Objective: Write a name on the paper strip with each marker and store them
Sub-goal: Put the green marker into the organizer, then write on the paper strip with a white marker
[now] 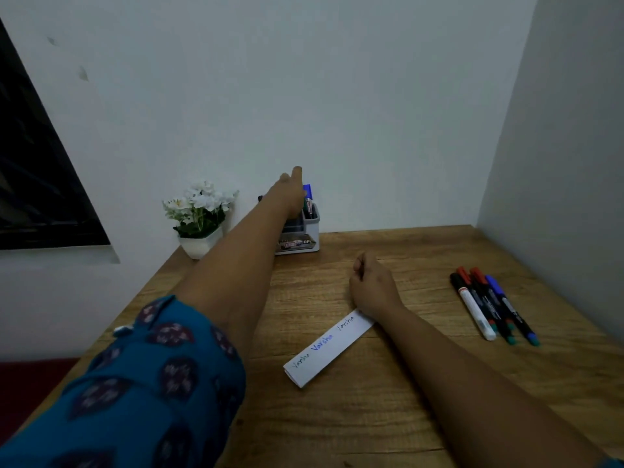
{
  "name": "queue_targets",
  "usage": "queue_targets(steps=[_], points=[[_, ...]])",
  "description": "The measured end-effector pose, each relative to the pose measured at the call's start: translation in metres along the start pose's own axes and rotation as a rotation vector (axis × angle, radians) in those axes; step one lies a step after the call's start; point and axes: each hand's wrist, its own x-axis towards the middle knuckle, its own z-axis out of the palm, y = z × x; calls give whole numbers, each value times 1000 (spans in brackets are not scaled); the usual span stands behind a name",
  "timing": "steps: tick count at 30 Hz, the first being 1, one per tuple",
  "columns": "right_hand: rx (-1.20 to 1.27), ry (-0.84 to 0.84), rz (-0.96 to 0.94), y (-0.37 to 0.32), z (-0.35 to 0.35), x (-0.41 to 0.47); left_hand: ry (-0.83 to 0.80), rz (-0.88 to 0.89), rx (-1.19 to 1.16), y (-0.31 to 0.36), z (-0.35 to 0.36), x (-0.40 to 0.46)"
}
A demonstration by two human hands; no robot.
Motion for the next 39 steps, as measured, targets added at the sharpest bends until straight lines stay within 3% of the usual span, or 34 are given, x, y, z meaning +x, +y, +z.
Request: queue_targets(steps=[3,5,10,14,16,21,27,31,39], points=[[17,-2,0,-1,-1,2,160,58,0,15,-2,-17],[36,-6,16,0,-2,3,142,136,-71,27,0,-40],[158,-23,47,-2,-10,3,-158,239,-224,34,21,-119],[136,-25,-21,-10,-14,-3,-449,172,-526,30,41,-168],[107,-31,-103,-14,-14,-11,-501,153,-589,30,51,-182],[-59,14,-237,-22,-31,-22,-387,199,-573,36,59,-193],[-545,224,150,11,-108,-29,-328,266,-410,49,70,-195],[-554,259,289,21,-121,-36,-276,234,-339,57,77,-198],[-545,203,345,15,-113,-38,-169,225,-393,53,83,-204]])
